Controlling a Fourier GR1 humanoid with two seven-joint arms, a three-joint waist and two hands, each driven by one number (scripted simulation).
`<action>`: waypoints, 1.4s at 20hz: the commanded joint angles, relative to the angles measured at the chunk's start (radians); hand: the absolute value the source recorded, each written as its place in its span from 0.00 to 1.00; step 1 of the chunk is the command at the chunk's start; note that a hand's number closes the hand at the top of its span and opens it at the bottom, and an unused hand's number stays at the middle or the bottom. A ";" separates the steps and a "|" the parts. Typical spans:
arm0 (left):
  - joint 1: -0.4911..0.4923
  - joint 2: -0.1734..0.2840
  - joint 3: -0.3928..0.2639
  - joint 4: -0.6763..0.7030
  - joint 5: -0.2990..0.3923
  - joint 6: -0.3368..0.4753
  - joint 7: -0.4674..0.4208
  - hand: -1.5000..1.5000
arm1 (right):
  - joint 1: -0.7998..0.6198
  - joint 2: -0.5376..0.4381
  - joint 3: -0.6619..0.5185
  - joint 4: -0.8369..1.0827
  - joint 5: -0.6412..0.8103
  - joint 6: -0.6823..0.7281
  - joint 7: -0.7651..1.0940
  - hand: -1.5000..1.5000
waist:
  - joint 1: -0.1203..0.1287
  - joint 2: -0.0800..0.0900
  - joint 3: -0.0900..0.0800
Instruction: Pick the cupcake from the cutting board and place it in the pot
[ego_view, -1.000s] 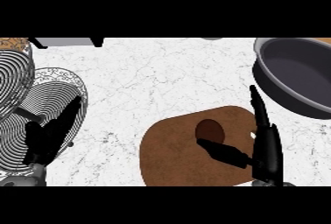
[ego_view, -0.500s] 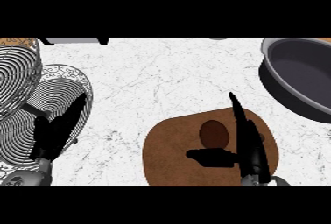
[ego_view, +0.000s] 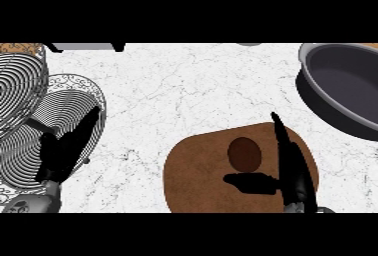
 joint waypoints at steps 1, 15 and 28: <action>-0.009 -0.126 -0.086 0.061 -0.010 0.005 -0.016 0.50 | 0.027 -0.017 -0.041 0.015 -0.029 -0.005 -0.064 0.00 | -0.011 0.014 -0.018; -0.004 -0.120 -0.023 0.045 0.004 -0.049 0.007 0.50 | 0.187 0.105 -0.092 0.016 -0.316 -0.086 -0.492 0.00 | -0.009 0.014 -0.016; -0.004 -0.144 -0.029 0.026 -0.046 -0.065 0.023 0.50 | 0.121 0.171 -0.098 0.391 -0.352 -0.001 -0.795 1.00 | 0.006 0.015 -0.018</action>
